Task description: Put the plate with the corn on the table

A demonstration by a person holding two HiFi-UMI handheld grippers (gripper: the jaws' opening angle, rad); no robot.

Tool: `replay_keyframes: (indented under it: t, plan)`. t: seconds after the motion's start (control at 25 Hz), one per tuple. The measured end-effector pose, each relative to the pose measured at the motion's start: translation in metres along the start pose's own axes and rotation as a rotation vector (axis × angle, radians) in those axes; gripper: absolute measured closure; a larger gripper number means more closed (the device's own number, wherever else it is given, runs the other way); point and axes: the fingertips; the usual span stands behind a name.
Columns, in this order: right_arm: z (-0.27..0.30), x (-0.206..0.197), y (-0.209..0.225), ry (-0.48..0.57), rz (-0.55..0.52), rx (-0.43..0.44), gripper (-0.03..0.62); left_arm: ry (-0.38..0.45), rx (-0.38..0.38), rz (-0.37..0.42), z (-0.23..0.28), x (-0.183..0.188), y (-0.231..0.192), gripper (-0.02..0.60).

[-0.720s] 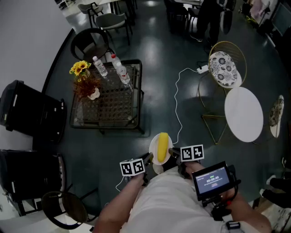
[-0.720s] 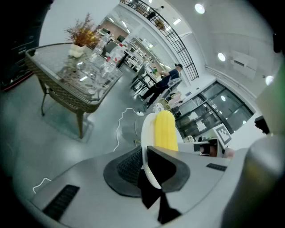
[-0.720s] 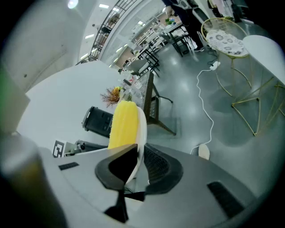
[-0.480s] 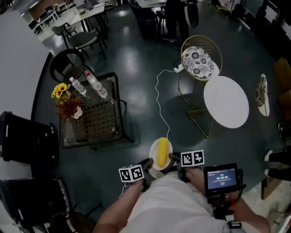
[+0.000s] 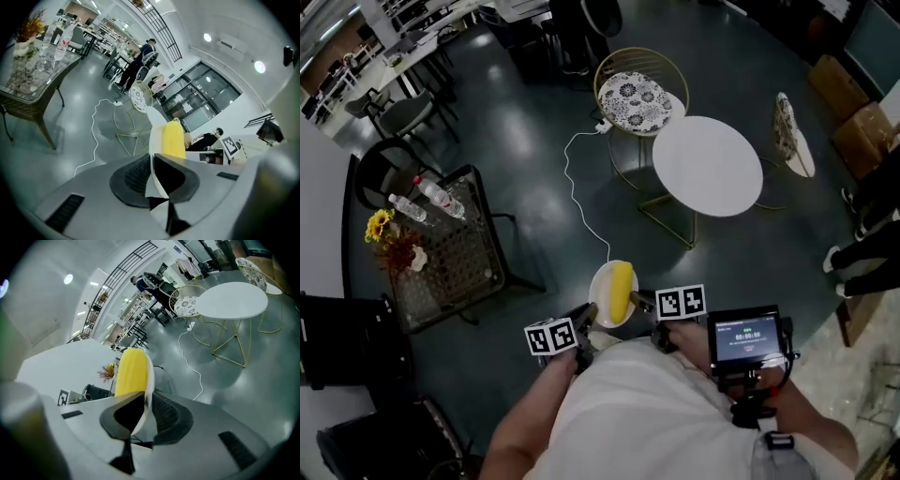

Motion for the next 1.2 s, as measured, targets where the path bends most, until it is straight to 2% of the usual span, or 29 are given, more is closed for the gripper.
replay_keyframes:
  t: [0.4, 0.72, 1.2]
  plan:
    - [-0.049, -0.007, 0.031, 0.018, 0.052, -0.013, 0.537, -0.044, -0.013, -0.01, 0.029, -0.031, 0.04, 0.548]
    - [-0.086, -0.032, 0.048, 0.024, 0.086, -0.023, 0.537, -0.09, -0.022, -0.003, 0.038, -0.065, 0.066, 0.546]
    - [-0.121, -0.052, 0.078, 0.04, 0.128, -0.02, 0.537, -0.126, -0.02, -0.032, 0.06, -0.106, 0.088, 0.546]
Point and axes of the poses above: the fingertips, and each gripper's own axes: z forward along the fingers, y to its right, x out of its top, and after that the axes turned 1 degree about y, right-handed
